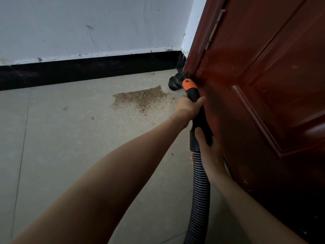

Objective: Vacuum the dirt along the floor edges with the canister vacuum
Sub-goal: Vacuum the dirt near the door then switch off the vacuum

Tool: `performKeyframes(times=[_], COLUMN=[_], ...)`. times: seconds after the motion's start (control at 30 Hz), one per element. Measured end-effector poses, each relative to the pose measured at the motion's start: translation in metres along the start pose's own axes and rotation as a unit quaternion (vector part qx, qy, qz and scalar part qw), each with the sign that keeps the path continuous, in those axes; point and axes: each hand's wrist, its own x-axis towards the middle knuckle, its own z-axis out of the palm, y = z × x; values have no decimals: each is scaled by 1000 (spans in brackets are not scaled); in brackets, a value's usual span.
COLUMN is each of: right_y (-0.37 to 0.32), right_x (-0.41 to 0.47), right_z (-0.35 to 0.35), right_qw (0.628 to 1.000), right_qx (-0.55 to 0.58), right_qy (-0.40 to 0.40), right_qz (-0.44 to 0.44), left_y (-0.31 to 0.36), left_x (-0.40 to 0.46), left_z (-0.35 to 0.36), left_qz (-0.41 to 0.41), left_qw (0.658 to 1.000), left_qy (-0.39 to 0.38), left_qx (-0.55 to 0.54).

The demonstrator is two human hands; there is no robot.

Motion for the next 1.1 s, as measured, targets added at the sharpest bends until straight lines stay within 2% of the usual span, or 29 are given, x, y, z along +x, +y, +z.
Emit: performKeyframes(times=[0.1, 0.17, 0.47, 1.1], right_y=[1, 1, -4, -29], right_x=[2, 4, 2, -17], right_z=[-3, -6, -2, 17], right_qw=[998, 995, 993, 993], right_qx=[53, 84, 94, 33], right_qy=[10, -7, -42, -93], right_qz=[32, 53, 56, 67], left_y=[0, 1, 4, -2], left_x=[1, 2, -3, -17], left_z=[2, -1, -10, -50], left_qz=[16, 11, -16, -18], left_qw=[1000, 999, 994, 996], left_qy=[-2, -29, -76, -13], left_qx=[12, -23, -72, -87])
